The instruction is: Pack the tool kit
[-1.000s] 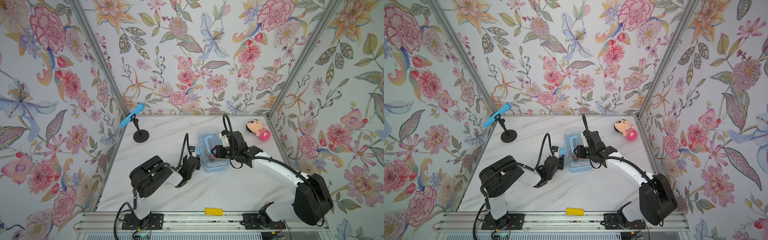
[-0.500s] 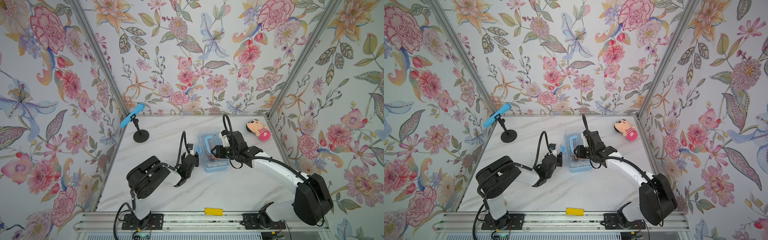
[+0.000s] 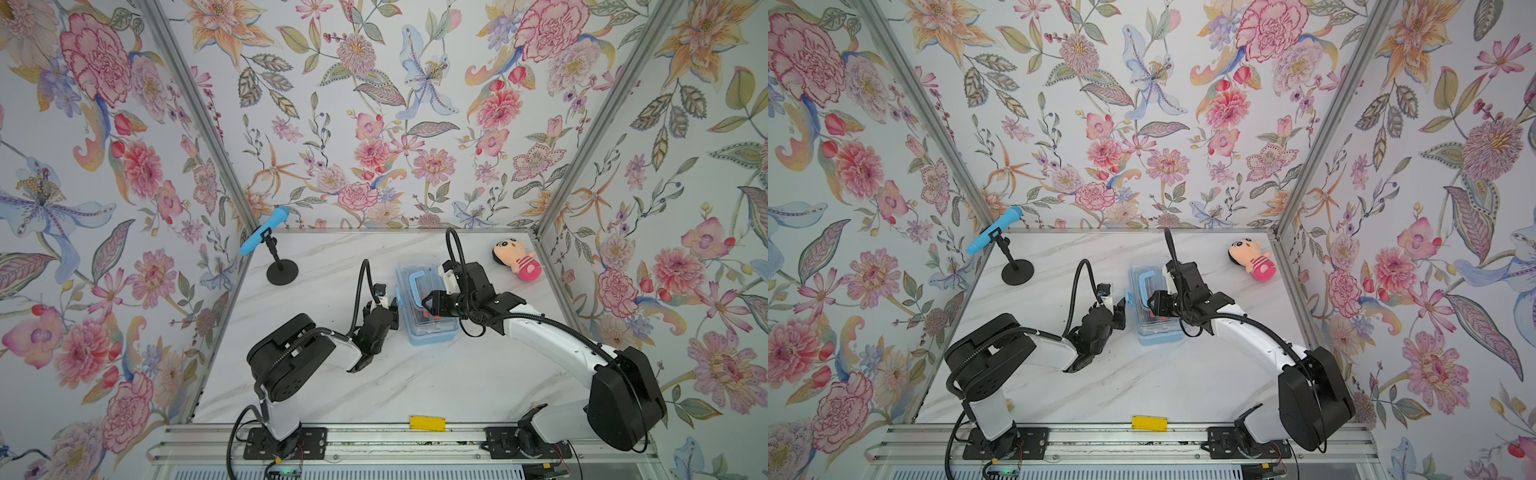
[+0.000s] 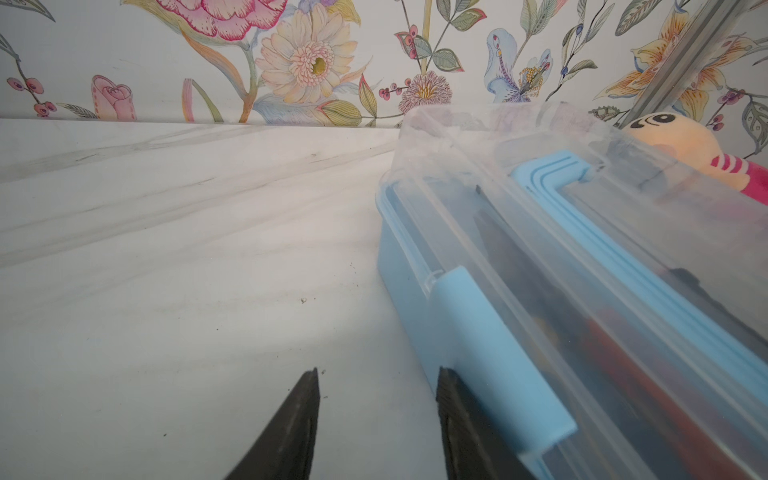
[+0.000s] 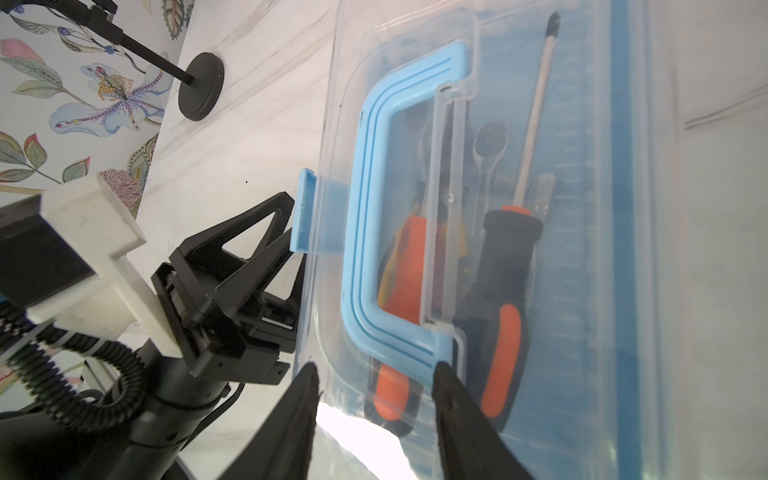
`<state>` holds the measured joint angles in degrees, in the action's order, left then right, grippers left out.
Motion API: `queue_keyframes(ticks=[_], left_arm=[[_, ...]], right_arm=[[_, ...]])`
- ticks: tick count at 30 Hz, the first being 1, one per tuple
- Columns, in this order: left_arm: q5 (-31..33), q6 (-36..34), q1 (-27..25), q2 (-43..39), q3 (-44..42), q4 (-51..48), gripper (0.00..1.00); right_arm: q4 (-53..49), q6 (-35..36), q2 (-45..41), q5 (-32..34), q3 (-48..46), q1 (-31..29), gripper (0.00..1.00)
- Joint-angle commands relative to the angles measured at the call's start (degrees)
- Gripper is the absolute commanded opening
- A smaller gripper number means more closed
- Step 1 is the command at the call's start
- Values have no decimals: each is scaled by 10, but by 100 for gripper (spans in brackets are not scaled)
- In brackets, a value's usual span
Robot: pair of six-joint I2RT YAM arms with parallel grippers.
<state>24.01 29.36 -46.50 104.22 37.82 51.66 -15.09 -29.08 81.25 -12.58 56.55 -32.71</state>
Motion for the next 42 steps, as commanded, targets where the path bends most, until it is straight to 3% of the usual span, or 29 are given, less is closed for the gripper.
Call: queue_keyframes(ticks=[1,19,42], left_arm=[[-10,6,3,-14,14,0,50],[-71,101,6,-7,9,42,49],[-114,157,5,26,14,88,42]], right_arm=[[-8,5,5,-1,-13,1,47],[-5,5,6,-7,-20,3,47],[7,1,5,-10,-42,3,46]])
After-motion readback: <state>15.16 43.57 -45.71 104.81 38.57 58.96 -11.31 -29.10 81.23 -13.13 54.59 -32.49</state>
